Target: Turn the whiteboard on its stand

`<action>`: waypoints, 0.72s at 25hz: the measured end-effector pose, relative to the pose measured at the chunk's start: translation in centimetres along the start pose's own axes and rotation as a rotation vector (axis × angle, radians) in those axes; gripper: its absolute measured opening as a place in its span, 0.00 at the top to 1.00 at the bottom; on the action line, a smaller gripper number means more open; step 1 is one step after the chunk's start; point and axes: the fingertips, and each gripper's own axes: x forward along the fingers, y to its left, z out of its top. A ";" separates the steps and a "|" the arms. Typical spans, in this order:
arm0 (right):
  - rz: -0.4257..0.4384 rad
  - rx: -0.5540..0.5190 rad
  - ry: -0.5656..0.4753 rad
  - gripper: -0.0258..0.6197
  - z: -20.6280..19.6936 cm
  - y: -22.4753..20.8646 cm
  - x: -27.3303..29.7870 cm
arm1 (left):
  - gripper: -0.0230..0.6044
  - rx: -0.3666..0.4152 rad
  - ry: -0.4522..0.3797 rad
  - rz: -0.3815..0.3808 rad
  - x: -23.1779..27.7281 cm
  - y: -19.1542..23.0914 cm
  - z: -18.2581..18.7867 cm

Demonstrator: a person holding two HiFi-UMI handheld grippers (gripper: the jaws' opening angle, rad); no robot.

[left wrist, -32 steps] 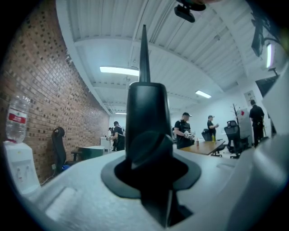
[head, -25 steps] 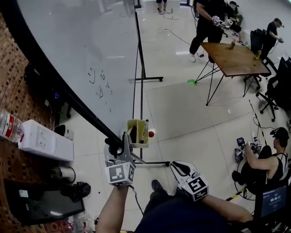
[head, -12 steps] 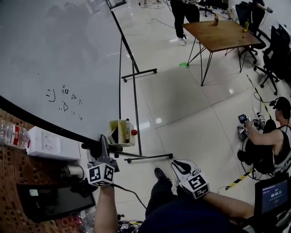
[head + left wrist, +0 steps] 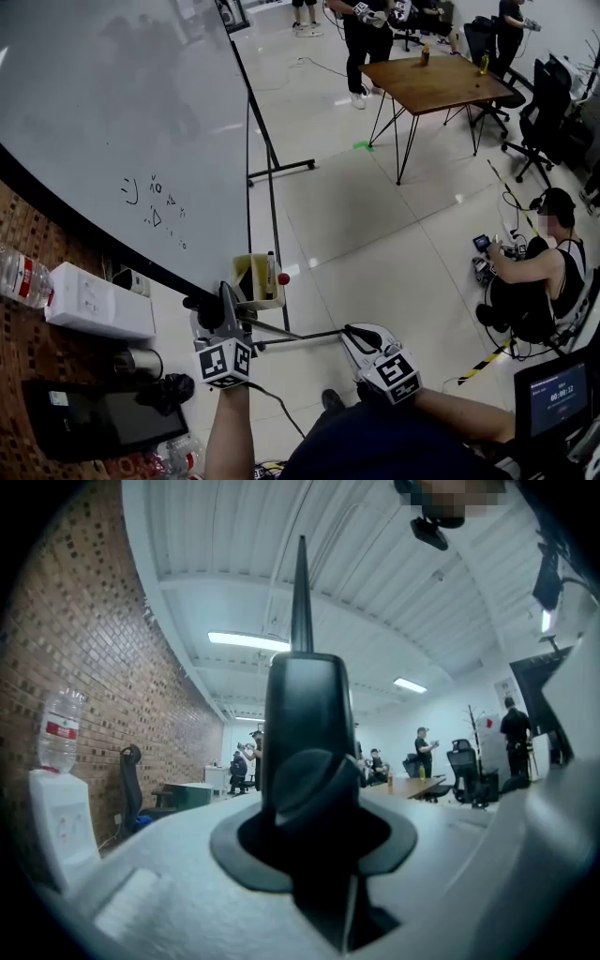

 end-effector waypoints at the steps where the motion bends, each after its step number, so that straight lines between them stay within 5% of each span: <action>1: -0.004 0.001 0.005 0.90 -0.6 1.1 -0.2 | 0.75 0.002 -0.007 -0.005 -0.6 -0.4 0.1; 8: -0.047 0.010 0.128 0.90 -5.9 6.7 -3.6 | 0.74 -0.019 -0.056 -0.036 -4.0 -3.3 1.6; 18: -0.118 0.058 0.119 0.90 -4.0 6.9 -7.4 | 0.74 -0.006 -0.023 -0.041 -6.9 -5.6 3.4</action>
